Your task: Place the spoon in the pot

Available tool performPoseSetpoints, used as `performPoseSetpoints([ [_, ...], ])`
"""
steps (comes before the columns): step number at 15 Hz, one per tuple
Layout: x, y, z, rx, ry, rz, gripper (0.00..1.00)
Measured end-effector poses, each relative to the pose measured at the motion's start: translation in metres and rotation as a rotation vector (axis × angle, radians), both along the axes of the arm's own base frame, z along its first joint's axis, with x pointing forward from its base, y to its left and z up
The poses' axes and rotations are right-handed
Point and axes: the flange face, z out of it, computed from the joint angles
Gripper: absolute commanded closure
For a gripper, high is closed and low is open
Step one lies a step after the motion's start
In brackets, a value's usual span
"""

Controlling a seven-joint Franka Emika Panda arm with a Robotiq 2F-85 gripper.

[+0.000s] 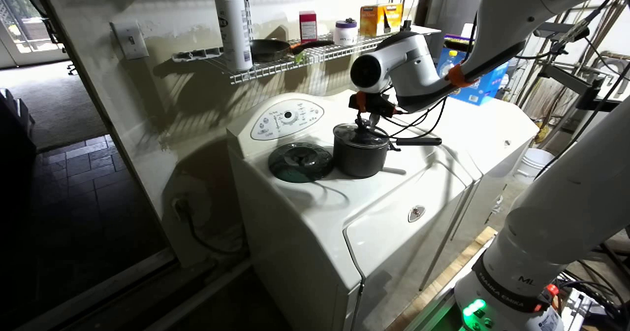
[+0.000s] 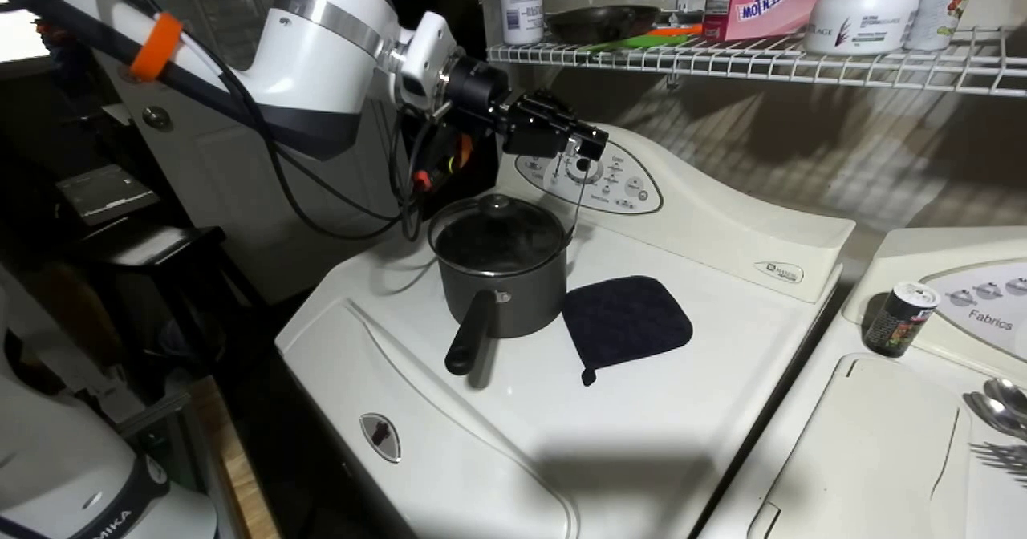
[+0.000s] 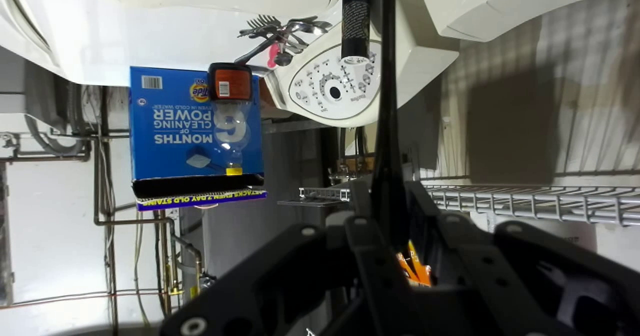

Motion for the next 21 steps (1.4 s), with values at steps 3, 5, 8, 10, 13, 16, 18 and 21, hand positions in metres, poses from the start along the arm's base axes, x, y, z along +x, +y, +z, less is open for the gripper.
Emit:
performPoseSetpoints([
  [3,0.0,0.0,0.0,-0.001,0.0,0.0,0.95],
  [5,0.0,0.001,0.0,-0.004,0.001,-0.001,0.95],
  [8,-0.001,0.004,-0.001,-0.015,0.0,-0.002,0.95],
  [10,-0.001,0.006,-0.001,-0.028,-0.006,0.0,0.95],
  [13,0.0,0.009,0.0,-0.046,-0.02,0.002,0.95],
  [16,0.0,0.01,0.001,-0.062,-0.032,-0.008,0.95],
  [18,-0.001,0.011,0.001,-0.071,-0.036,-0.014,0.95],
  [21,-0.001,0.013,0.0,-0.081,-0.037,-0.021,0.95],
])
